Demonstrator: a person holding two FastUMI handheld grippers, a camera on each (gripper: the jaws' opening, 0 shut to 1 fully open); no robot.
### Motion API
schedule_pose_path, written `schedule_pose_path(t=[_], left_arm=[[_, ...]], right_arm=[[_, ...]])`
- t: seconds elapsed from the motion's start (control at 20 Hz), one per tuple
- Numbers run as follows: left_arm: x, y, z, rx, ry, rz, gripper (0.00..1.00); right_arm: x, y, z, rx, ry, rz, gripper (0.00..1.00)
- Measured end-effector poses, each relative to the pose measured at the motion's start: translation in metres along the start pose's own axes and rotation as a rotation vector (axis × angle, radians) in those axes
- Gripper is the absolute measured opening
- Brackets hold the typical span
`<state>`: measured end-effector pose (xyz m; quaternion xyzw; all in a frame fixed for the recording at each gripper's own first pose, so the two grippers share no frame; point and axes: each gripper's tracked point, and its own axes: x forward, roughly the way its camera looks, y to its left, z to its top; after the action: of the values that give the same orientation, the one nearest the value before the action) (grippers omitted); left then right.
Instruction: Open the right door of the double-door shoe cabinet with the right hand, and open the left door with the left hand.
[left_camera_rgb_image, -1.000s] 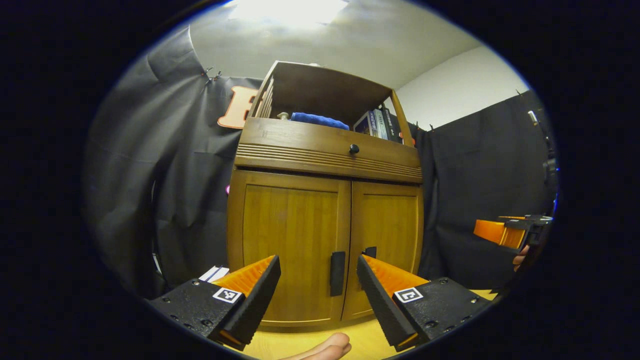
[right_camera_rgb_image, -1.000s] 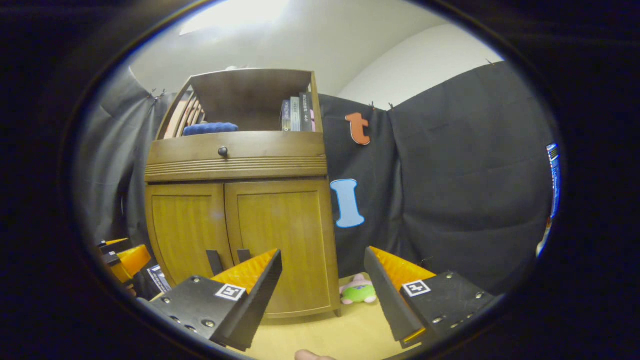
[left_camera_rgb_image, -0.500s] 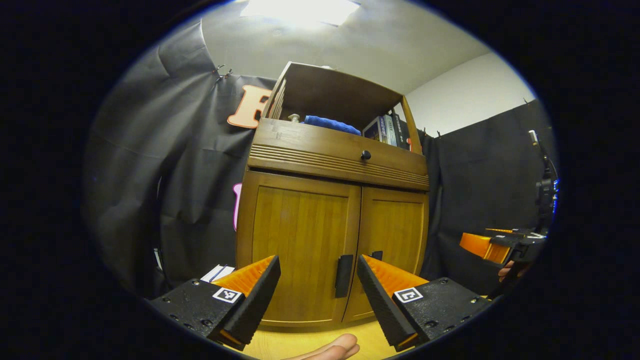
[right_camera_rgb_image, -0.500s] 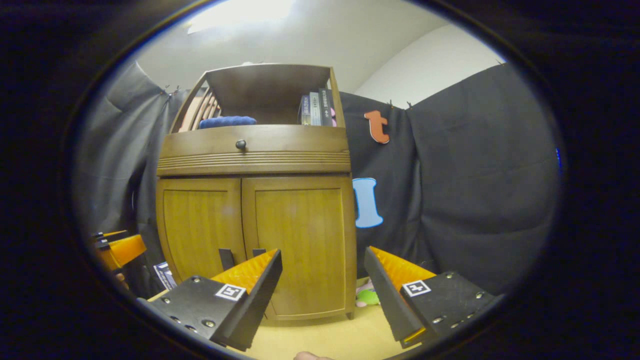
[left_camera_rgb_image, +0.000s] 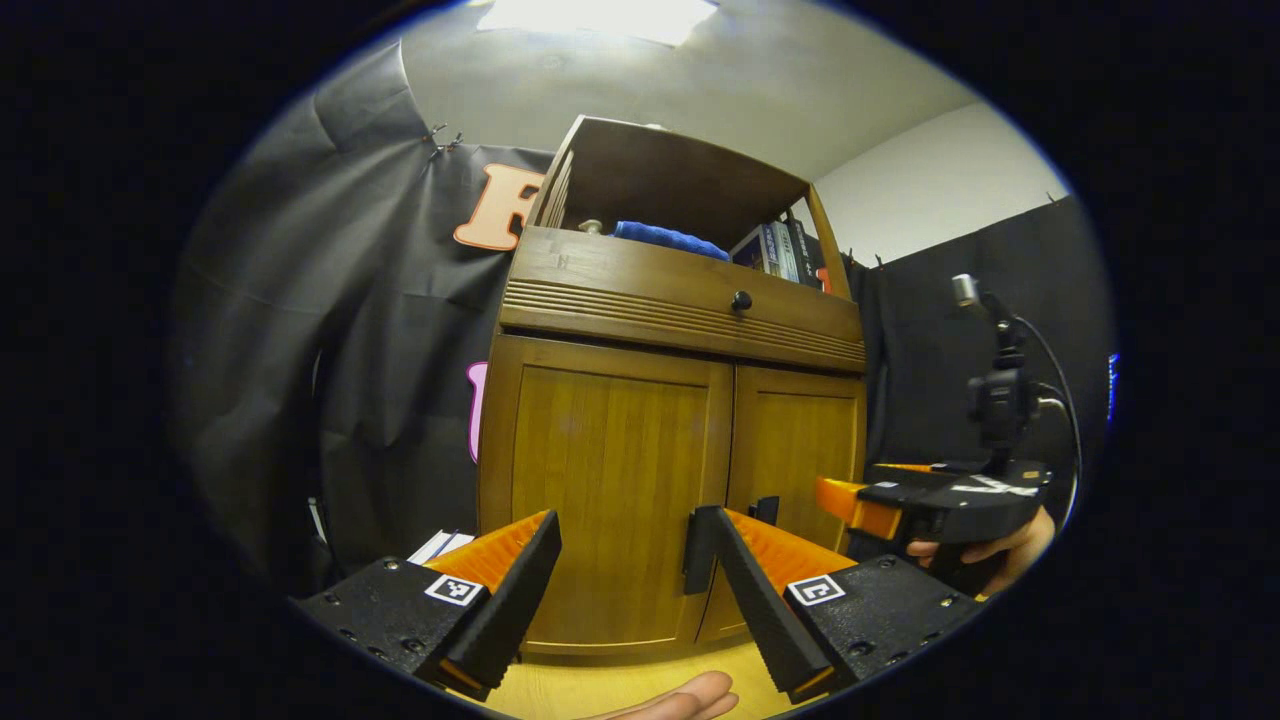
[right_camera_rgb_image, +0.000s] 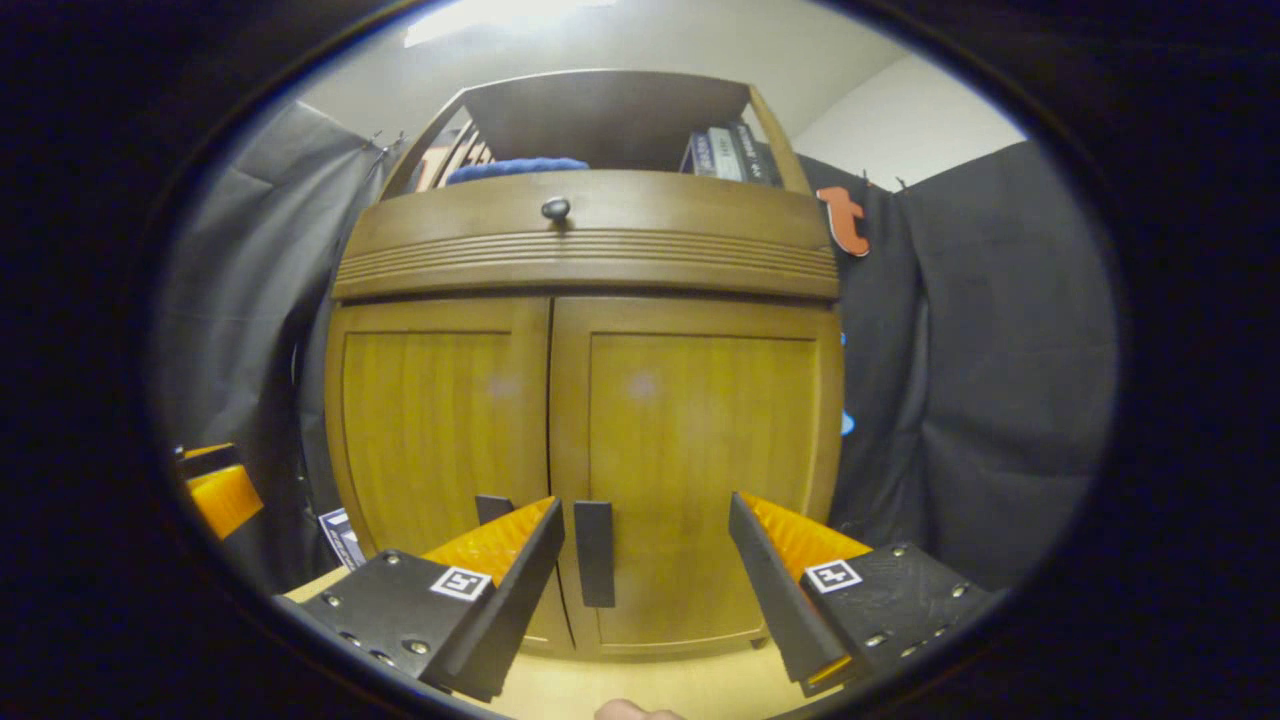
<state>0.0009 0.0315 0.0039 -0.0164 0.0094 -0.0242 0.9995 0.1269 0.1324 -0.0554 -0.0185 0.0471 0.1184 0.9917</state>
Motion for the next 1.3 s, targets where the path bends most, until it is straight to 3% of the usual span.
schedule_pose_path(t=[0.05, 0.2, 0.3, 0.45, 0.55, 0.75, 0.9, 1.3], left_arm=[[0.001, 0.001, 0.0, 0.001, -0.002, 0.002, 0.95], [0.003, 0.007, 0.002, -0.002, -0.01, 0.006, 0.91], [0.004, 0.014, 0.001, -0.013, -0.002, 0.023, 0.95], [0.009, 0.023, -0.004, -0.033, 0.013, 0.036, 0.91], [0.011, 0.028, -0.006, -0.036, 0.023, 0.049, 0.95], [0.013, 0.027, -0.011, -0.054, 0.045, 0.043, 0.91], [0.016, 0.029, -0.017, -0.058, 0.063, 0.048, 0.95], [0.015, 0.023, -0.016, -0.052, 0.062, 0.047, 0.95]], right_arm=[[0.01, 0.008, -0.005, -0.009, 0.008, 0.009, 1.0], [0.033, 0.023, -0.027, -0.023, 0.041, 0.028, 0.98], [0.046, 0.027, -0.043, -0.012, 0.079, 0.036, 0.94], [0.062, 0.03, -0.06, 0.031, 0.114, 0.042, 0.96], [0.069, 0.029, -0.074, 0.035, 0.137, 0.054, 0.96], [0.08, 0.035, -0.081, 0.096, 0.168, 0.11, 0.34], [0.071, 0.033, -0.081, 0.077, 0.157, 0.17, 0.26], [0.044, 0.025, -0.081, 0.066, 0.165, 0.216, 0.26]])
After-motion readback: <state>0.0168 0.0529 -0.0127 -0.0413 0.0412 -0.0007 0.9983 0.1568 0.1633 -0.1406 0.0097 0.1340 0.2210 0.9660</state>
